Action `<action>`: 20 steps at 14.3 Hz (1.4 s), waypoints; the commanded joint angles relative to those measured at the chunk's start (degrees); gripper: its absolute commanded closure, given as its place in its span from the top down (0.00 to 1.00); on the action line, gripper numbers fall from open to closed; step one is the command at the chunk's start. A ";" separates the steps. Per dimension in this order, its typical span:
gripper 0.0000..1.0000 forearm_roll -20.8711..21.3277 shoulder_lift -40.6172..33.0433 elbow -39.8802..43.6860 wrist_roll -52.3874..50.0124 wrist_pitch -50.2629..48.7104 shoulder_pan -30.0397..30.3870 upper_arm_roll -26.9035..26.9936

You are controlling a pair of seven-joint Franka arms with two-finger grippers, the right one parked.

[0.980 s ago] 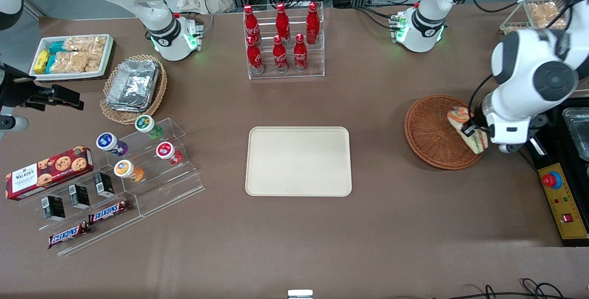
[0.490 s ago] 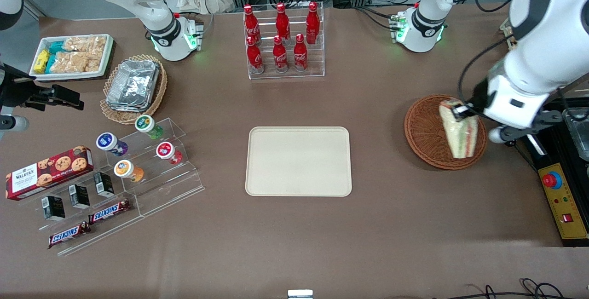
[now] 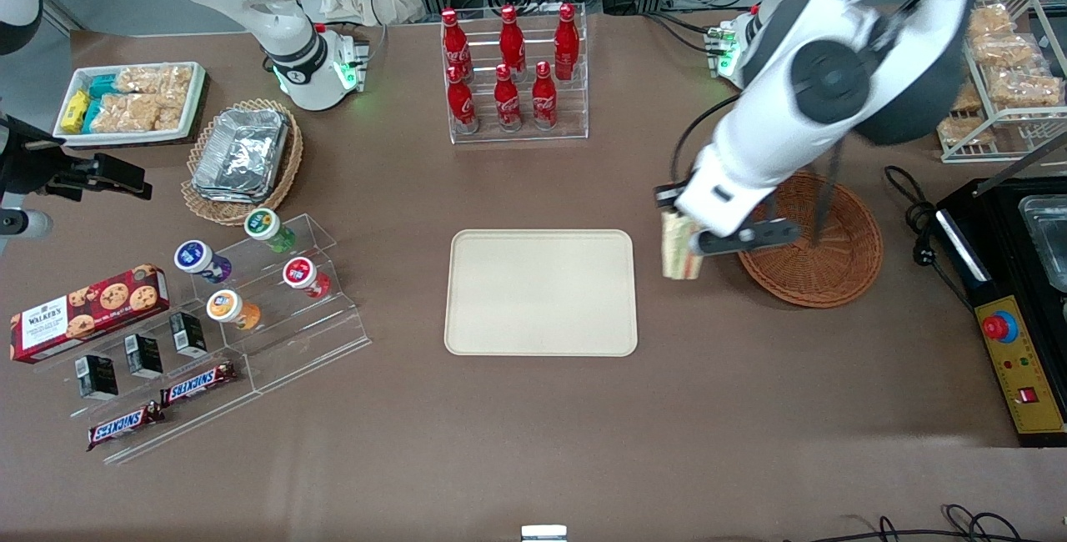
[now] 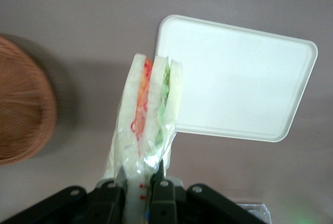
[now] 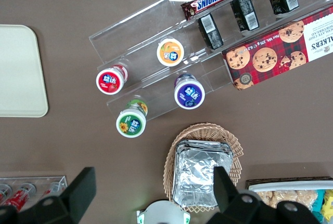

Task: Place sandwich from basket to tray
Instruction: 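Carry the sandwich to the cream tray and release it there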

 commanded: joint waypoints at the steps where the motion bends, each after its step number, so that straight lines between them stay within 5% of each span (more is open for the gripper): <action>1: 0.00 4.97 6.99 -1.10 -6.48 9.33 -4.38 -0.05; 5: 0.00 13.93 14.29 -4.00 -15.63 20.43 -7.12 0.12; 13: 0.02 21.33 19.23 -7.26 -18.37 28.62 -7.12 0.39; 15: 0.48 24.39 20.36 -7.35 -18.28 29.23 -6.95 0.39; 16: 0.94 24.58 20.46 -7.44 -18.63 30.46 -6.95 0.39; 20: 1.00 24.06 19.76 -6.74 -23.91 30.56 -6.59 0.30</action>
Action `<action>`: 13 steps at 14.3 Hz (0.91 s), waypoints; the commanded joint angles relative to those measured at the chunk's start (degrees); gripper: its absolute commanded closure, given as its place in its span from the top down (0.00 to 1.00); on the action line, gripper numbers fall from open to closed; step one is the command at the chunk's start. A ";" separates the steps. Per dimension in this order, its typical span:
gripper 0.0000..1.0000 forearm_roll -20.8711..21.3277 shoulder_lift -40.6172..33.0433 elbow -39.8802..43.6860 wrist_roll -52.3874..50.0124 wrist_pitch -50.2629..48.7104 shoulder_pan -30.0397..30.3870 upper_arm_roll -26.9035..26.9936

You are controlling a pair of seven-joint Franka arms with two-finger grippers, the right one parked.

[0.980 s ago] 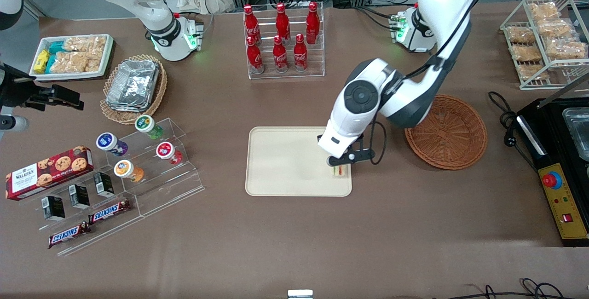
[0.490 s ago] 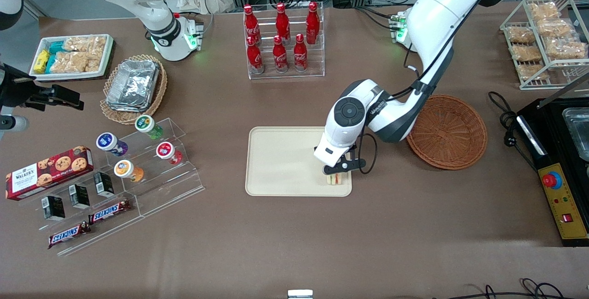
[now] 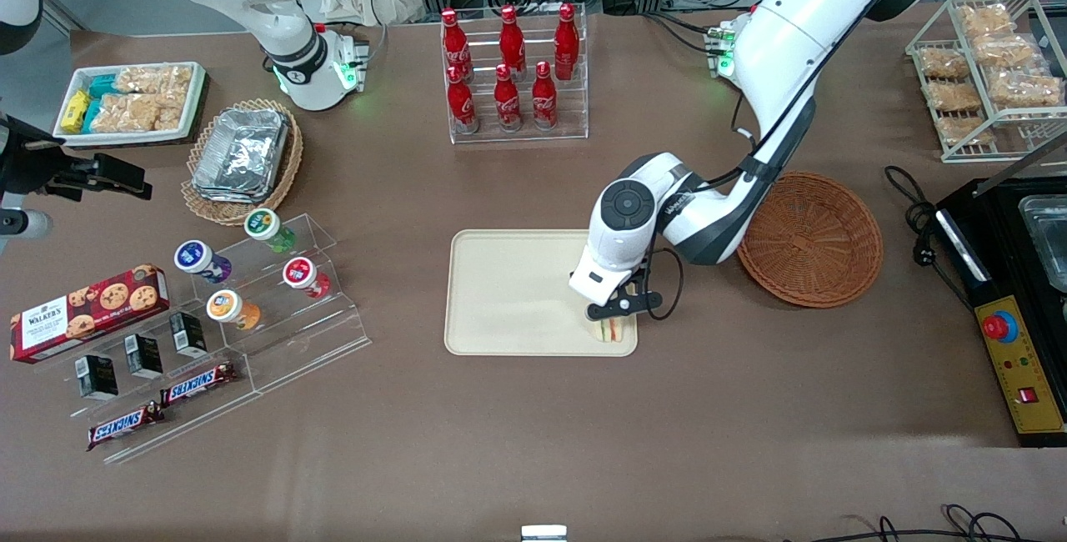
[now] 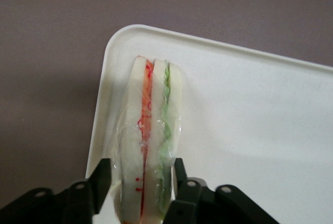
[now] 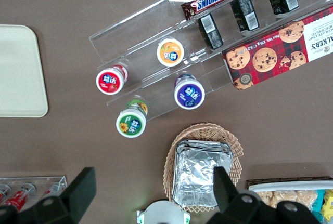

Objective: Place sandwich from basket to tray

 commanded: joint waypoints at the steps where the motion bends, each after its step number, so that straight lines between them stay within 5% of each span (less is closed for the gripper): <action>1: 1.00 1.56 -1.62 0.43 -3.17 0.21 0.22 -0.16; 8: 1.00 0.00 -16.63 1.40 1.20 -15.32 4.51 0.28; 13: 1.00 -15.63 -31.83 -0.09 28.75 -27.02 4.35 11.41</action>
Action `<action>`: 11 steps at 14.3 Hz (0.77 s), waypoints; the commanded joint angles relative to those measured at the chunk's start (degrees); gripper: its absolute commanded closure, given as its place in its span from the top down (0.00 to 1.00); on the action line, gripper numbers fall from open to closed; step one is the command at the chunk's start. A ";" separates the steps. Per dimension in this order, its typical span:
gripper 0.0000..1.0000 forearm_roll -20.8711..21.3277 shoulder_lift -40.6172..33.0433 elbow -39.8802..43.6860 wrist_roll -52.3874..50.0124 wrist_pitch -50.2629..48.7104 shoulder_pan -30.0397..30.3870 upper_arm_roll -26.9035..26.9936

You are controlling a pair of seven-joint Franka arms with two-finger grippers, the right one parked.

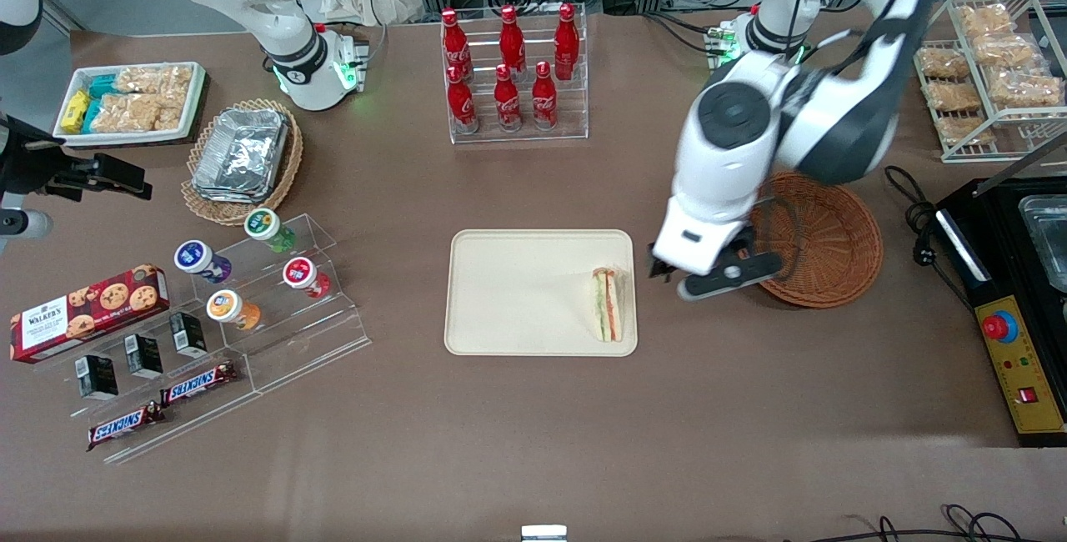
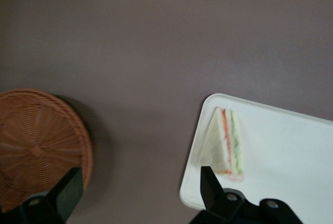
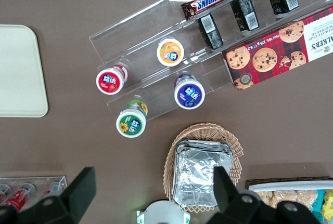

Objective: Place sandwich from basket to tray

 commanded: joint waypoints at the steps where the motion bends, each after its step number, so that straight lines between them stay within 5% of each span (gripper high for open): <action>1: 1.00 -7.68 -9.49 -3.98 17.64 -4.50 0.11 7.91; 3: 1.00 -11.55 -13.37 -6.87 30.74 -4.87 0.03 14.42; 8: 1.00 -12.09 -15.85 -8.92 52.74 -7.32 3.27 22.26; 11: 1.00 -10.78 -15.14 -7.86 55.33 -8.03 4.60 23.50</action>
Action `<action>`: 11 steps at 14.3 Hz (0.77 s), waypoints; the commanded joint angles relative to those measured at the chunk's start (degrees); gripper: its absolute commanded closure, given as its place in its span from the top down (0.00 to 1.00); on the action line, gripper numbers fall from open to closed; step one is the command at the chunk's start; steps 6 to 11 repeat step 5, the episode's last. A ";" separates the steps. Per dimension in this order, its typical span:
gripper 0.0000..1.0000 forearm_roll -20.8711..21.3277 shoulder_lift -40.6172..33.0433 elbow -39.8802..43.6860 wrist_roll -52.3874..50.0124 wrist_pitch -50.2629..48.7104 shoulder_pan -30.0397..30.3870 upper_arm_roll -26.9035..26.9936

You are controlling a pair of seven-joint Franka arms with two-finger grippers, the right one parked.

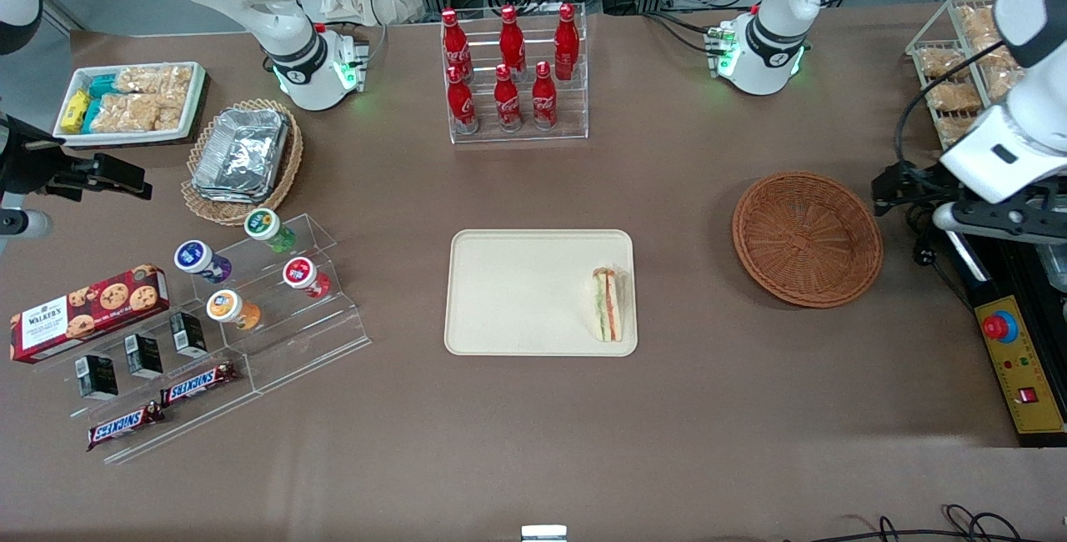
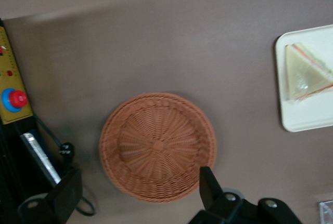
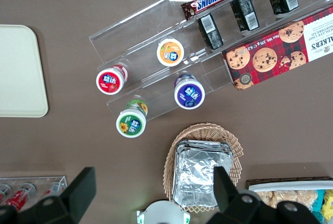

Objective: Place sandwich from basket to tray

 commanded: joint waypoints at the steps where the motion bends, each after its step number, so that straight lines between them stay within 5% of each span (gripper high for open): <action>1: 1.00 0.32 -0.19 1.41 2.41 -0.97 0.62 0.14; 11: 1.00 0.41 1.65 3.69 3.82 -2.37 1.15 0.32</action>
